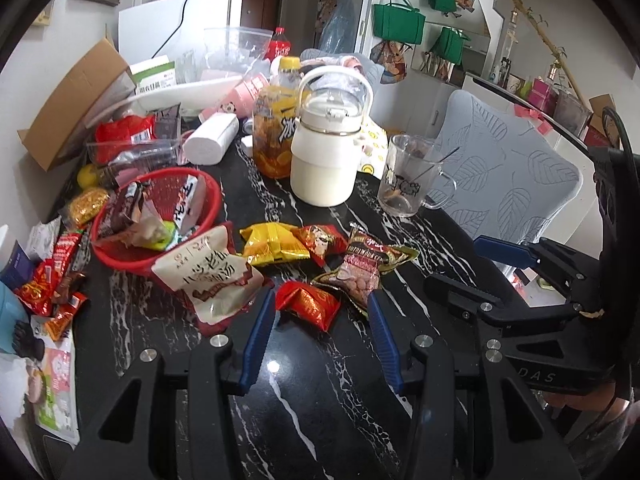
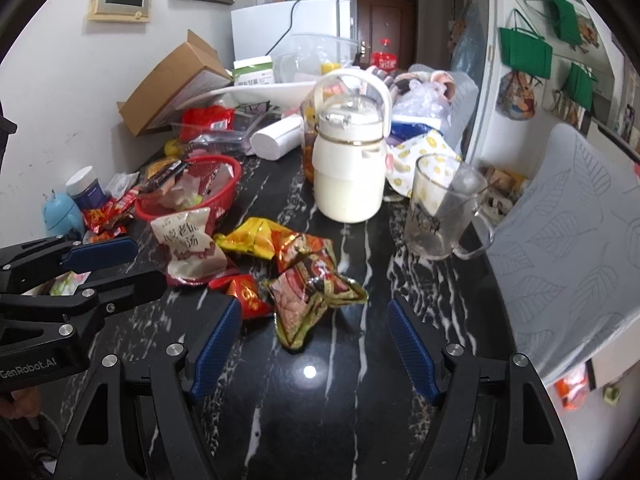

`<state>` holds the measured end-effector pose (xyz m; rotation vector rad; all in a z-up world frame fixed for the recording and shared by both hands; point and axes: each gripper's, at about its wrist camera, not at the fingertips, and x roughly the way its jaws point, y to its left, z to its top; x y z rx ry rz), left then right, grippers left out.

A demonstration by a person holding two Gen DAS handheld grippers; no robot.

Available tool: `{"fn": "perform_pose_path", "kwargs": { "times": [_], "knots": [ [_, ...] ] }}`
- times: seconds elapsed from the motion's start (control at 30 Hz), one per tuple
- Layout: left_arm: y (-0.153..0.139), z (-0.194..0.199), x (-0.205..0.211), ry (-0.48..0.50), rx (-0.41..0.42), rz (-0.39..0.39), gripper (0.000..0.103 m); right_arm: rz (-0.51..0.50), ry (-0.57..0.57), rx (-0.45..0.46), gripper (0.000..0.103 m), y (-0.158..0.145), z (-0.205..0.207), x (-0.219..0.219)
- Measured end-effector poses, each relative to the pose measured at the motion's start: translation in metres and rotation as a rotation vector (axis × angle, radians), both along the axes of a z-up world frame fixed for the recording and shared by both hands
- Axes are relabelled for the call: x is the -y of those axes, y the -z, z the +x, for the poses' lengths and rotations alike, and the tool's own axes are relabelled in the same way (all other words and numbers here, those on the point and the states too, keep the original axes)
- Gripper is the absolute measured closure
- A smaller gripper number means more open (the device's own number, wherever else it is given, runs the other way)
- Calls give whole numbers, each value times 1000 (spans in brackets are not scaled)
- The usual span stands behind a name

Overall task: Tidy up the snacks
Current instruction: 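Grasp the red packet with the left tool while the right tool grasps the brown nut packet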

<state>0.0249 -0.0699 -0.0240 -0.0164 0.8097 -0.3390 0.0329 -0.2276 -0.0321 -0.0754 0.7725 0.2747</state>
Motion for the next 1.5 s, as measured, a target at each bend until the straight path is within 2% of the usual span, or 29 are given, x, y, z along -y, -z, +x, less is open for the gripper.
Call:
{"fn": "perform_pose_path", "kwargs": {
  "times": [0.27, 0.63, 0.83, 1.03, 1.2, 1.37, 1.5],
  "knots": [
    [27, 22, 8, -8, -77, -7, 56, 26, 25, -79, 27, 32, 17, 11],
    [61, 61, 18, -21, -161, 24, 56, 58, 22, -142, 26, 57, 46, 18],
    [76, 75, 21, -18, -188, 54, 56, 68, -22, -135, 18, 59, 58, 16],
    [81, 81, 19, 7, -185, 54, 56, 62, -83, -160, 18, 62, 73, 9],
    [81, 86, 11, 17, -209, 6, 56, 71, -137, -180, 18, 66, 86, 4],
    [78, 86, 4, 23, -209, 2, 56, 66, -183, -202, 18, 71, 97, -2],
    [79, 87, -1, 49, -225, -33, 56, 74, -203, -219, 20, 78, 101, -7]
  ]
}}
